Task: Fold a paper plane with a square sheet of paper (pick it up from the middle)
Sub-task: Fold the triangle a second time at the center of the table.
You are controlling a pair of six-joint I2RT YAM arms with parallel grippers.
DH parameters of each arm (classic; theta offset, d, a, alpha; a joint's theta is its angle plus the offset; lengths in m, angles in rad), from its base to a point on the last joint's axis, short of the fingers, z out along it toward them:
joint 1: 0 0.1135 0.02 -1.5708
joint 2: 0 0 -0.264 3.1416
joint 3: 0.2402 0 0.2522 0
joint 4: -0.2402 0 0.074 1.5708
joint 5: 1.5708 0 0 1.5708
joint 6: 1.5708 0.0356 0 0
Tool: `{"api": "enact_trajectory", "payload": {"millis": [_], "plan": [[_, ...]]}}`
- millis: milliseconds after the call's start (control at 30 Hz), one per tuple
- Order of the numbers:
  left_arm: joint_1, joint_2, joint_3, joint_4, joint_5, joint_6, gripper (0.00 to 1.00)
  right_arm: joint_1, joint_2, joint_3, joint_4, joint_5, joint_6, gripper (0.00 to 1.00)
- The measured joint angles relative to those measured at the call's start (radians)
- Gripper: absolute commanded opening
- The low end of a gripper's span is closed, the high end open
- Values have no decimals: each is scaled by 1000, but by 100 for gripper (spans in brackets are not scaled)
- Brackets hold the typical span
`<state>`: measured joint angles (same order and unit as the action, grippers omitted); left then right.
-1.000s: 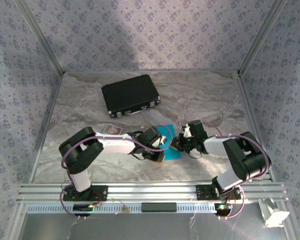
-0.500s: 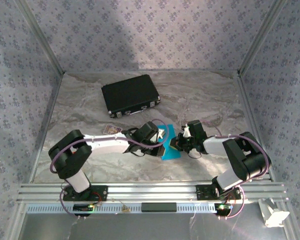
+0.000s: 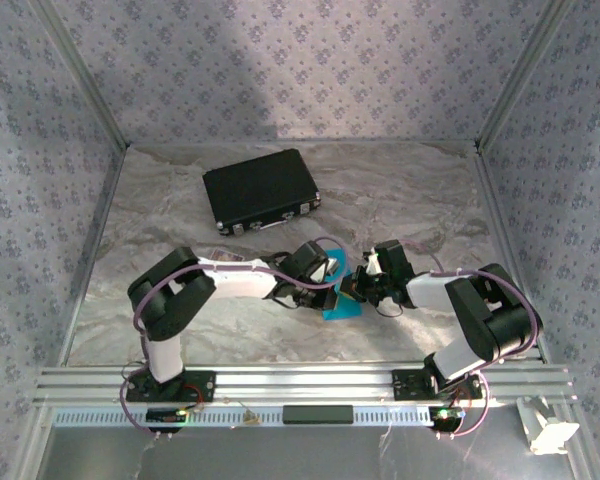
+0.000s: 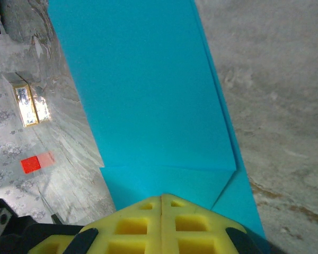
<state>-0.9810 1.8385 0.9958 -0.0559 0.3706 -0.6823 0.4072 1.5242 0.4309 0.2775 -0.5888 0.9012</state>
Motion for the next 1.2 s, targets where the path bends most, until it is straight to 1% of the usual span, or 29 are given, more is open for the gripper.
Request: {"api": "enact_trajectory", "payload": {"millis": [233, 400, 500, 633, 800, 967, 1200], "plan": [[0, 1, -32, 3, 6, 19, 8, -1, 0, 0, -1, 0, 0, 0], [-8, -53, -103, 30, 7, 46, 8, -2, 0, 0, -1, 0, 0, 0], [-24, -96, -145, 12, 6, 52, 8, -2, 0, 0, -1, 0, 0, 0], [-35, -140, -149, -16, -2, 53, 9, -2, 0, 0, -1, -1, 0, 0], [-34, -172, -114, -16, -4, 52, 10, -2, -1, 0, -1, 0, 0, 0], [-19, -164, -87, 19, 20, 40, 9, -2, -1, 0, -1, 0, 0, 0], [-14, -64, -45, 61, 46, 21, 9, -2, -4, 0, -1, 8, 0, 0]]}}
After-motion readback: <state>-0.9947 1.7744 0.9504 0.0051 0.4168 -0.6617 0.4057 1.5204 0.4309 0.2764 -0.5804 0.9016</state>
